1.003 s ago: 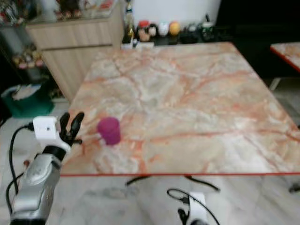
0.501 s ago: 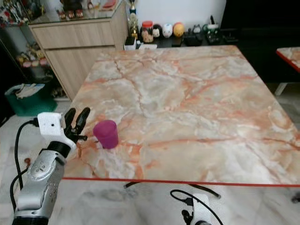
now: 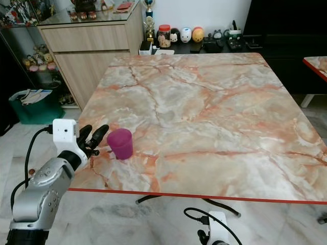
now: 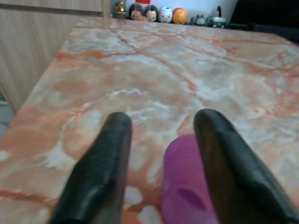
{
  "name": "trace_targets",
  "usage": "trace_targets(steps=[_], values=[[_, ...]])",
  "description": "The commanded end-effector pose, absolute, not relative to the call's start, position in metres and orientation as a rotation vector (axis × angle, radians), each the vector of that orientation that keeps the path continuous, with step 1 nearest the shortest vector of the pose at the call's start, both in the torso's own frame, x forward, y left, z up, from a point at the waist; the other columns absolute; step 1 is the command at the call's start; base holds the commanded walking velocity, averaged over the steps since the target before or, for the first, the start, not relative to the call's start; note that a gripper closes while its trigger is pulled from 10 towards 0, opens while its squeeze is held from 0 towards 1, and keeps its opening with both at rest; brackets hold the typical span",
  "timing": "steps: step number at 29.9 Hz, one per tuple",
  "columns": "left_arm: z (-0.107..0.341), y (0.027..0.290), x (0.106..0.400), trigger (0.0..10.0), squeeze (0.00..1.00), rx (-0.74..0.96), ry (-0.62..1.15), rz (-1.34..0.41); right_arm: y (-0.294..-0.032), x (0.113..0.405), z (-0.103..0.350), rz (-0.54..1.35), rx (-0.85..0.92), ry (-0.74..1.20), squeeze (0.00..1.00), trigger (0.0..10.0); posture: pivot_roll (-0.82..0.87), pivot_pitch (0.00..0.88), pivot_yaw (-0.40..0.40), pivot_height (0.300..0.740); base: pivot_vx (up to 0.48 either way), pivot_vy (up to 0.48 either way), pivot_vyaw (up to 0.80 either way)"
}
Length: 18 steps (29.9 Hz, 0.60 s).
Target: Setting the table
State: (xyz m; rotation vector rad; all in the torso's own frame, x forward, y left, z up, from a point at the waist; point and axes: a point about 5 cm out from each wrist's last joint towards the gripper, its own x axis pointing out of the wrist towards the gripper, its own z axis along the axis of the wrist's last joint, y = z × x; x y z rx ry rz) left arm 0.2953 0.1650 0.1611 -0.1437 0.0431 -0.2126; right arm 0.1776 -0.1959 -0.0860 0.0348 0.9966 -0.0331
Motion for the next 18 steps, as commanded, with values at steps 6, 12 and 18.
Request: trace_targets(steps=[6, 12, 18], values=[[0.174, 0.166, 0.303, 10.0, 1.0, -0.154, 0.093, -0.172, -0.194, 0.178, -0.086, -0.037, 0.031, 1.004, 0.0, 10.0, -0.02, 0.0, 0.056, 0.74, 0.0, 0.0, 0.0], [0.176, 0.165, 0.308, 10.0, 0.0, -0.156, 0.143, -0.156, -0.194, 0.178, -0.086, -0.041, 0.033, 1.005, 0.0, 10.0, -0.02, 0.0, 0.059, 0.74, 0.0, 0.0, 0.0], [0.172, 0.163, 0.309, 10.0, 0.0, -0.122, 0.203, -0.147, -0.193, 0.178, -0.087, -0.045, 0.037, 1.005, 0.0, 10.0, -0.03, 0.0, 0.061, 0.74, 0.0, 0.0, 0.0]])
